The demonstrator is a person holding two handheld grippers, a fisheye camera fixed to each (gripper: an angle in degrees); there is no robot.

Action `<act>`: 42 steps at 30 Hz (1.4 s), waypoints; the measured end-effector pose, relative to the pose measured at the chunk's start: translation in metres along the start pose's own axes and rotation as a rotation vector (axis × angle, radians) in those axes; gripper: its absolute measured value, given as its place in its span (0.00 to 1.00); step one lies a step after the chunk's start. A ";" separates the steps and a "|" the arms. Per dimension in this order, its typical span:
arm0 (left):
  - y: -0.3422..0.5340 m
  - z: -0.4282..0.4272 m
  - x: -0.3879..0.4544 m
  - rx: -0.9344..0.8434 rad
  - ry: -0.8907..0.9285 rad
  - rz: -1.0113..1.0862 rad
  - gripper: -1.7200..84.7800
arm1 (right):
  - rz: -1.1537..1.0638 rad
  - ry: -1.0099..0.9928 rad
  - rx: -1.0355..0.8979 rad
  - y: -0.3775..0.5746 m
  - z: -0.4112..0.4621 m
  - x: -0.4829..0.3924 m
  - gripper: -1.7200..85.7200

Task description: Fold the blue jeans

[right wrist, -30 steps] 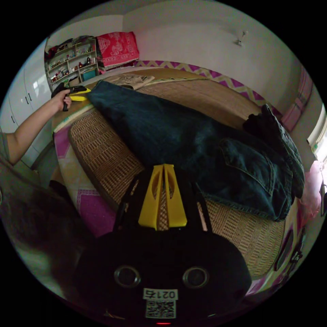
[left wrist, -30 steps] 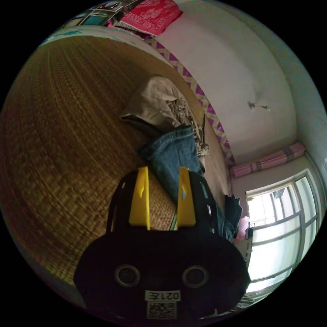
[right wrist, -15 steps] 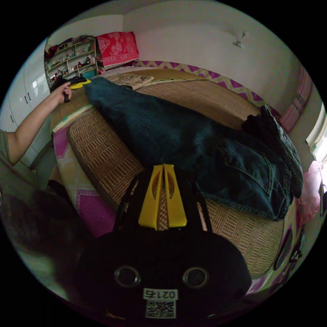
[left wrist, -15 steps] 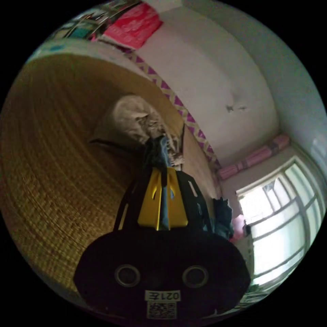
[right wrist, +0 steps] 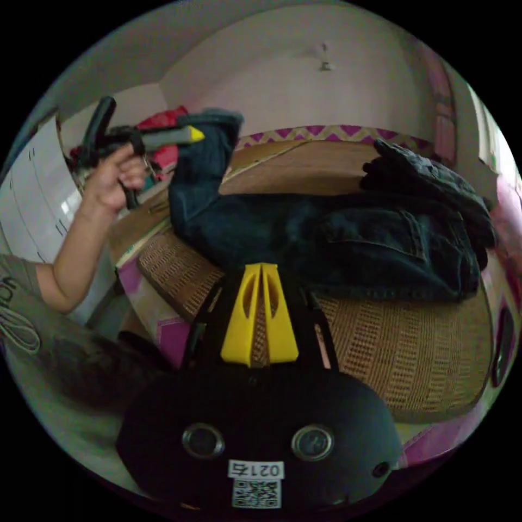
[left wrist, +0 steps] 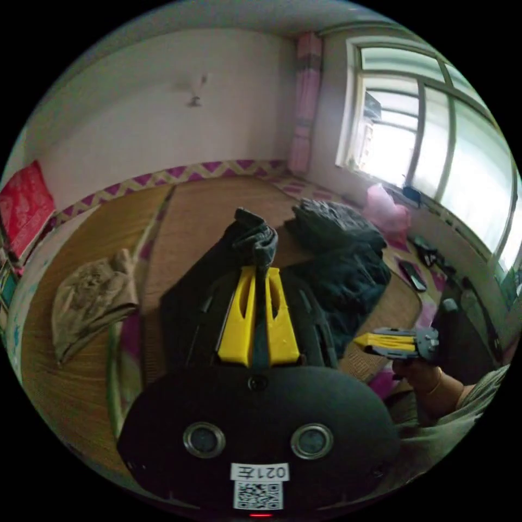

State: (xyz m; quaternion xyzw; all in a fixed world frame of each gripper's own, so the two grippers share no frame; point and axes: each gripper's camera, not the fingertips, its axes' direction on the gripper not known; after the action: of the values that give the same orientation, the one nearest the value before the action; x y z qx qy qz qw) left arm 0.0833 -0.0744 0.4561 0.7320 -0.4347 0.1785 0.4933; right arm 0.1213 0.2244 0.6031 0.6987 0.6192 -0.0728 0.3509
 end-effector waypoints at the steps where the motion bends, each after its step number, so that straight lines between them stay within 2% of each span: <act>1: 0.012 0.041 0.024 -0.062 -0.005 0.015 0.01 | 0.043 -0.019 0.027 0.008 -0.018 0.020 0.01; 4: 0.051 0.141 0.054 -0.272 -0.040 -0.010 0.01 | 0.123 -0.053 0.058 0.029 -0.058 0.064 0.01; 5: 0.063 0.155 0.055 -0.277 0.012 -0.054 0.01 | 0.146 -0.065 0.064 0.037 -0.073 0.079 0.01; 11: 0.064 0.147 0.086 -0.135 -0.024 -0.060 0.02 | 0.246 -0.075 0.126 0.067 -0.134 0.152 0.02; 13: 0.070 0.173 0.100 -0.192 -0.022 -0.022 0.03 | 0.270 -0.076 0.153 0.071 -0.145 0.173 0.02; 15: 0.084 0.214 0.114 -0.332 -0.070 0.064 0.04 | 0.303 -0.065 0.161 0.071 -0.150 0.195 0.04; 16: 0.092 0.209 0.120 -0.241 -0.101 0.108 0.05 | 0.333 -0.059 0.174 0.070 -0.154 0.212 0.06; 18: 0.094 0.203 0.120 -0.231 -0.039 0.112 0.09 | 0.411 -0.040 0.204 0.070 -0.163 0.243 0.11; 20: 0.097 0.198 0.116 -0.242 0.124 0.111 0.11 | 0.530 -0.023 0.246 0.072 -0.176 0.291 0.15; 25: 0.113 0.182 0.099 -0.247 0.434 0.128 0.06 | 0.751 -0.002 0.257 0.069 -0.176 0.382 0.20; 29: 0.134 0.143 0.082 -0.177 0.417 0.138 0.02 | 0.884 -0.072 0.312 0.064 -0.160 0.427 0.21; 37: 0.169 0.083 0.024 -0.098 0.382 0.044 0.01 | 1.126 -0.238 0.452 0.081 -0.115 0.466 0.09; 39: 0.177 0.073 0.008 -0.100 0.388 0.023 0.01 | 1.082 -0.207 0.478 0.068 -0.123 0.444 0.08; 42: 0.192 0.055 -0.023 -0.087 0.399 -0.021 0.01 | 0.796 -0.077 0.512 -0.001 -0.154 0.353 0.08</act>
State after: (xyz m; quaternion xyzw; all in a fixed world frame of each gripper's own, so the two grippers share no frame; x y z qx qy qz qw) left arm -0.0947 -0.1382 0.5248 0.6646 -0.3282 0.2959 0.6026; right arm 0.1481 0.6013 0.5282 0.9424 0.2521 -0.1090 0.1908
